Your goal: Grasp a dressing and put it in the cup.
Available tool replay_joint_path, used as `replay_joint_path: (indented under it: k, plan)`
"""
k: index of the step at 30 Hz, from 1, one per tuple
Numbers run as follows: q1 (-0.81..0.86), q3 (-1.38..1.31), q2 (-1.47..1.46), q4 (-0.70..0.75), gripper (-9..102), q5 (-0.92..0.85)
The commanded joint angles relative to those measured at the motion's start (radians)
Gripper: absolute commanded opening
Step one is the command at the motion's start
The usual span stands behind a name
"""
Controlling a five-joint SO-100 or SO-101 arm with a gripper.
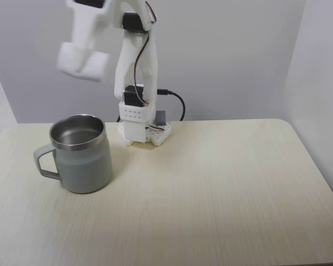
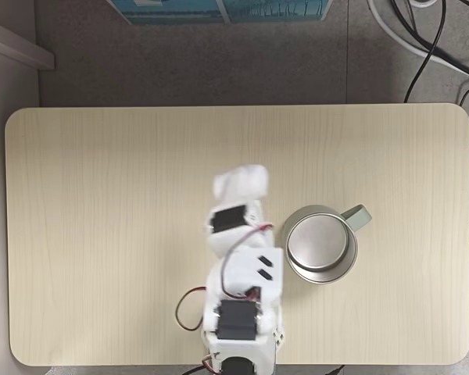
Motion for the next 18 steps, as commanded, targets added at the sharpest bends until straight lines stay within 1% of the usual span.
replay_joint_path:
  k: [1,4,8,14,18]
  plan:
    - [0.16,-0.015,-0.021,0.031,0,-0.018]
    - [0.279,-0.051,-0.011,0.032,0,-0.107]
    - [0.374,-0.137,0.011,0.037,0,-0.239]
    - [0.431,-0.354,-0.018,0.038,0,-0.462]
    - [0.443,-0.448,-0.037,0.04,0,-0.595]
